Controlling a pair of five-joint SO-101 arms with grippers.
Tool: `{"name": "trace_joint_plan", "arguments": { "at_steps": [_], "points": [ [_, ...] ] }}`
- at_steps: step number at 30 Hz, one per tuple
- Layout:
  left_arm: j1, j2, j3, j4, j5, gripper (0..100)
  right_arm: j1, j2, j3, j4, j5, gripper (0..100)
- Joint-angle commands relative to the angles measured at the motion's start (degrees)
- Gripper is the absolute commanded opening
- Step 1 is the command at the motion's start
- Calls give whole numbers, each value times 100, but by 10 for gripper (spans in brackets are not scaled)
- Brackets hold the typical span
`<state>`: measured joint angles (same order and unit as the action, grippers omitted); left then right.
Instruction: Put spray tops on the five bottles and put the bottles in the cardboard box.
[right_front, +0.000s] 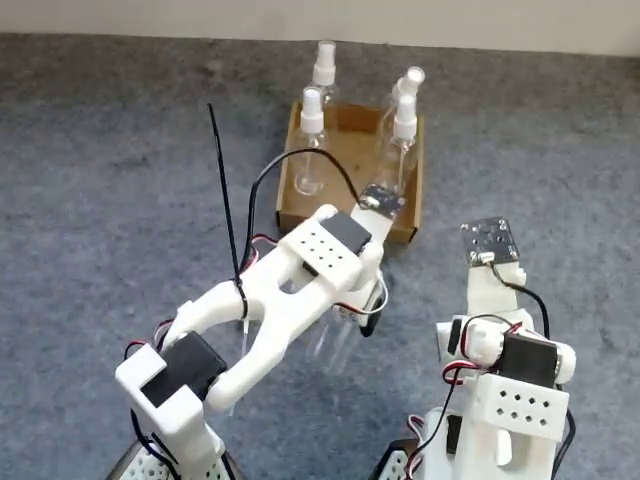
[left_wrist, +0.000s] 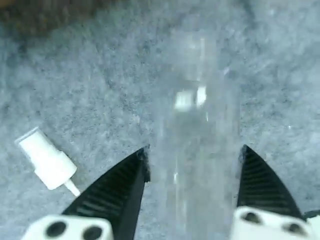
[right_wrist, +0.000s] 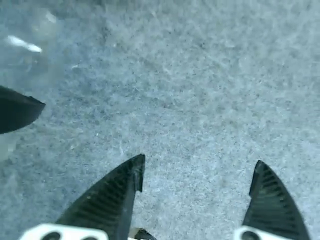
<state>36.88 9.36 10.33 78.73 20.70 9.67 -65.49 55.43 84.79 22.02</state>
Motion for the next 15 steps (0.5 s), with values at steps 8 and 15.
{"name": "trace_joint_plan", "arguments": {
  "at_steps": [8, 15],
  "points": [
    [-488, -400, -514, 571, -976, 232, 40, 1367, -699, -127, 9, 283],
    [-2009, -2255, -681, 1257, -2163, 231, -725, 2325, -1912, 75, -1196, 283]
  ]
}}
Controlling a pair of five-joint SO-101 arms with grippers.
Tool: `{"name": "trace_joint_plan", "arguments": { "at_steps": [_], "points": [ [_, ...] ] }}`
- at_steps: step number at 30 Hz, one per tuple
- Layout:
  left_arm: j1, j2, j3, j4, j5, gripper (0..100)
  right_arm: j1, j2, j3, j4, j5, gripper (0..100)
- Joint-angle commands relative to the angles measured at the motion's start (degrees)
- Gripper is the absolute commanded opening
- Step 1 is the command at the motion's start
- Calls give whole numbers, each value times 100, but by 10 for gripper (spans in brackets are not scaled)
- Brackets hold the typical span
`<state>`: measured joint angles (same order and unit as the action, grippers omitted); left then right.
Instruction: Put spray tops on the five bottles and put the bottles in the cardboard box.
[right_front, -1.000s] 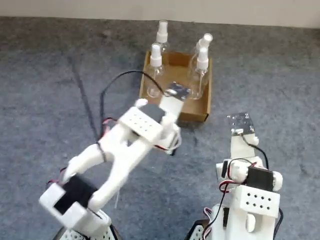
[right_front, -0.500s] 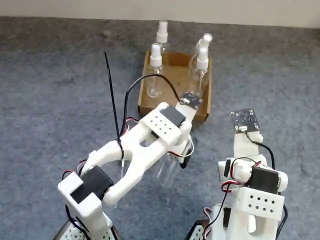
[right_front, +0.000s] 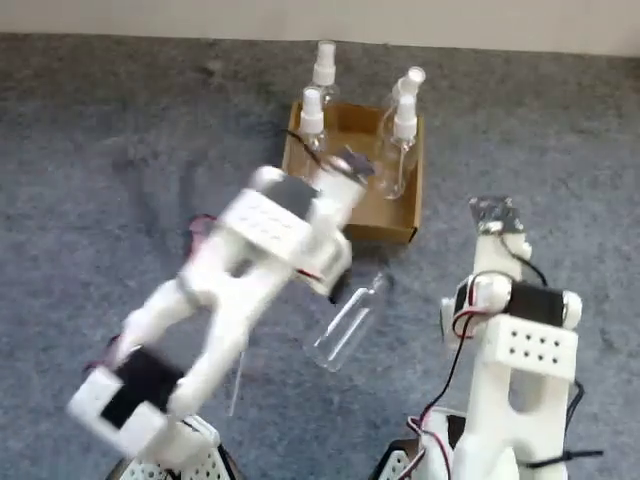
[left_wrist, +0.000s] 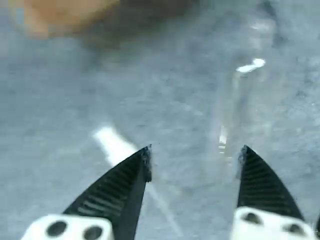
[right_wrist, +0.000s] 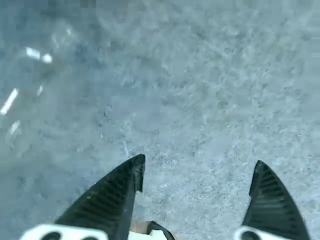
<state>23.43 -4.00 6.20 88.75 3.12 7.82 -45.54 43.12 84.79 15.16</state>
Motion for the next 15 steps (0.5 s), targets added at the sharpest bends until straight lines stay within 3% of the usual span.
{"name": "trace_joint_plan", "arguments": {
  "at_steps": [1, 5, 8, 12, 15],
  "points": [
    [-936, -1156, -259, 334, -510, 231, -884, 505, -840, 136, -756, 283],
    [-2070, -1508, 127, 404, -615, 234, -2281, 1385, -1464, 224, -2101, 283],
    [-2800, -1499, 629, 396, -1169, 235, -3081, 2070, -1868, 189, -3174, 283],
    [-3785, -1499, 927, 79, -1635, 235, -3855, 2941, -2053, 180, -4378, 283],
    [-4295, -1490, 971, -158, -1890, 235, -4180, 3284, -2202, 92, -4686, 283]
  ]
}}
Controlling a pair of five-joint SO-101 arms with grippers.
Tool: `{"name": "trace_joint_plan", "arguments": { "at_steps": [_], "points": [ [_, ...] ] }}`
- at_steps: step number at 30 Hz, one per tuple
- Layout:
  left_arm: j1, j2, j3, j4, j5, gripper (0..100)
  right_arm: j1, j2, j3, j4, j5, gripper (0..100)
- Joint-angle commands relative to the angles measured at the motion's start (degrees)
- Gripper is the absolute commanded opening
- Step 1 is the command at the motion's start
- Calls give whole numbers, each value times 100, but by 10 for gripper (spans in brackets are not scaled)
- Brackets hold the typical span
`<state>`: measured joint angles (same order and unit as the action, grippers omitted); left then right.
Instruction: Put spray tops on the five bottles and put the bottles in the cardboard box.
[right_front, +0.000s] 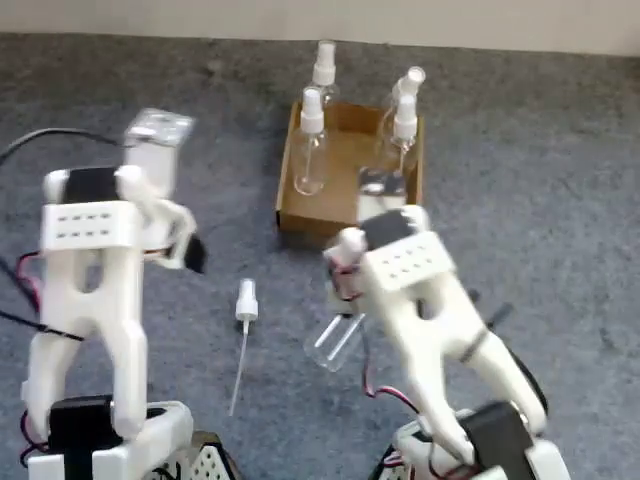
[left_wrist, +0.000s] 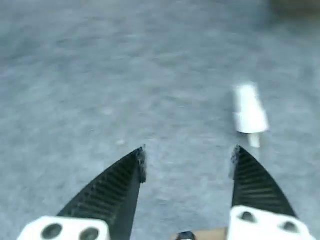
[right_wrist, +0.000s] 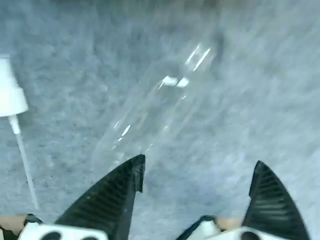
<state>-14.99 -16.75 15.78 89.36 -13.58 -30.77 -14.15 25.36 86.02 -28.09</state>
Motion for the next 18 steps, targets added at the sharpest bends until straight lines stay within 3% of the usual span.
{"name": "trace_joint_plan", "arguments": {
  "at_steps": [1, 7, 13, 18],
  "points": [
    [-567, -215, 31, -264, -264, 235, -365, 163, -470, -198, -431, 282],
    [-646, -207, 57, -360, -273, 235, -347, 119, -145, -1235, -1284, 242],
    [-611, -207, 66, -545, -273, 235, -330, 101, 998, -2484, -1380, 237],
    [-620, -207, 66, -589, -273, 235, -224, 84, 1402, -2554, -1336, 235]
  ]
}}
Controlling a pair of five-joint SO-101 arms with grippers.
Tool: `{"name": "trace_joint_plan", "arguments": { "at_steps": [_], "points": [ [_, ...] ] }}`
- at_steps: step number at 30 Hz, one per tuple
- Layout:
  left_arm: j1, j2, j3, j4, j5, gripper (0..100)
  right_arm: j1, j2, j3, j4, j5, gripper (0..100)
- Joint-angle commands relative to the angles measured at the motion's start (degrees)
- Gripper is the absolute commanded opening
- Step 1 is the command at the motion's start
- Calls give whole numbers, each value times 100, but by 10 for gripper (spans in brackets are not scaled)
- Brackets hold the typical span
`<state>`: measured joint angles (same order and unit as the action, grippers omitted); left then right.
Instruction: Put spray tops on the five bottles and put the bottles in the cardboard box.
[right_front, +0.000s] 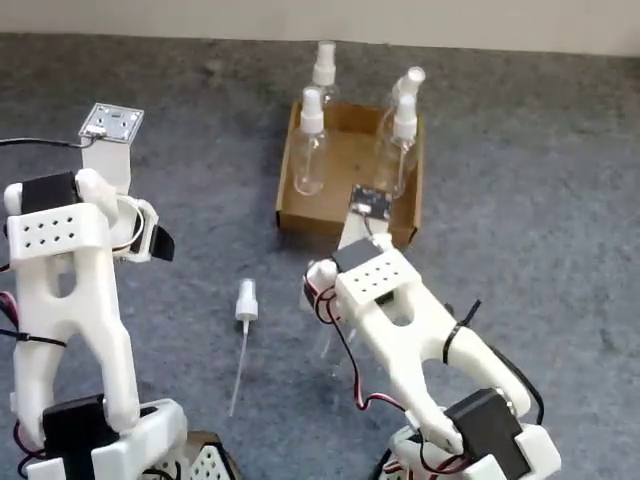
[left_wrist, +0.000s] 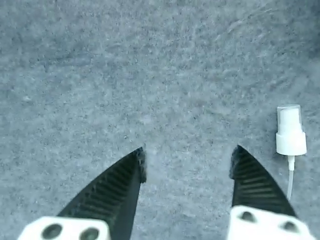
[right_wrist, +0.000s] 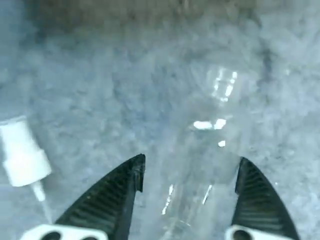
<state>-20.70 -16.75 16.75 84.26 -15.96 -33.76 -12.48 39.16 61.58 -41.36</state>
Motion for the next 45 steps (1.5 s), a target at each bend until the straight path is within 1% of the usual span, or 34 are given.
{"name": "trace_joint_plan", "arguments": {
  "at_steps": [1, 3, 4, 6, 8, 10, 11, 13, 16, 19, 20, 23, 25, 28, 30, 32, 34, 36, 40, 43, 45],
  "points": [
    [-48, -207, -31, -79, -35, 235, 163, -57, 31, -110, 0, 235],
    [-48, -207, -22, -53, -35, 235, 479, -48, 75, -84, 62, 235],
    [-48, -207, 22, -62, -35, 235, 699, -48, 101, -13, 255, 234],
    [-48, -207, 154, -88, -35, 235, 1244, -92, 110, 136, 870, 217],
    [-40, -207, 277, -97, -35, 235, 1815, -92, 101, 233, 1565, 149],
    [-40, -207, 365, -149, -35, 234, 2360, -92, 101, 233, 2409, 35],
    [-4, -207, 400, -211, -35, 232, 2607, -92, 101, 242, 2875, 0],
    [92, -207, 514, -316, -9, 232, 3090, -101, 101, 233, 3745, 25],
    [418, -207, 699, -299, 0, 232, 3697, -92, 84, 224, 5327, 25],
    [778, -207, 945, -316, 9, 232, 4330, -40, -295, 242, 6778, 25],
    [901, -207, 1007, -325, 9, 232, 4593, -40, -462, 233, 7138, 25],
    [1411, -207, 1068, -334, 44, 231, 5341, -40, -980, 233, 7745, 25],
    [1807, -207, 1077, -334, 484, 231, 5675, -31, -1314, 233, 8220, 25],
    [2369, -207, 1095, -431, 1152, 231, 5947, -31, -1613, 233, 9037, 25],
    [2589, -207, 1244, -818, 1424, 231, 6044, -22, -1525, 233, 9442, 25],
    [2624, -198, 1560, -1371, 1618, 231, 6123, -22, -1367, 224, 9758, 22],
    [2598, -198, 1974, -1890, 1662, 231, 6167, -22, -1209, 163, 9934, 19],
    [2598, -198, 2352, -2242, 1670, 230, 6220, -22, -989, -180, 9916, 19],
    [2598, -198, 2695, -2585, 1670, 217, 6229, -22, -444, -866, 9890, 19],
    [2598, -198, 2914, -2831, 1670, 152, 6185, -31, -171, -919, 9890, 19],
    [2624, -198, 3134, -3086, 1670, 142, 6176, -31, -66, -927, 9881, 21]
  ]
}}
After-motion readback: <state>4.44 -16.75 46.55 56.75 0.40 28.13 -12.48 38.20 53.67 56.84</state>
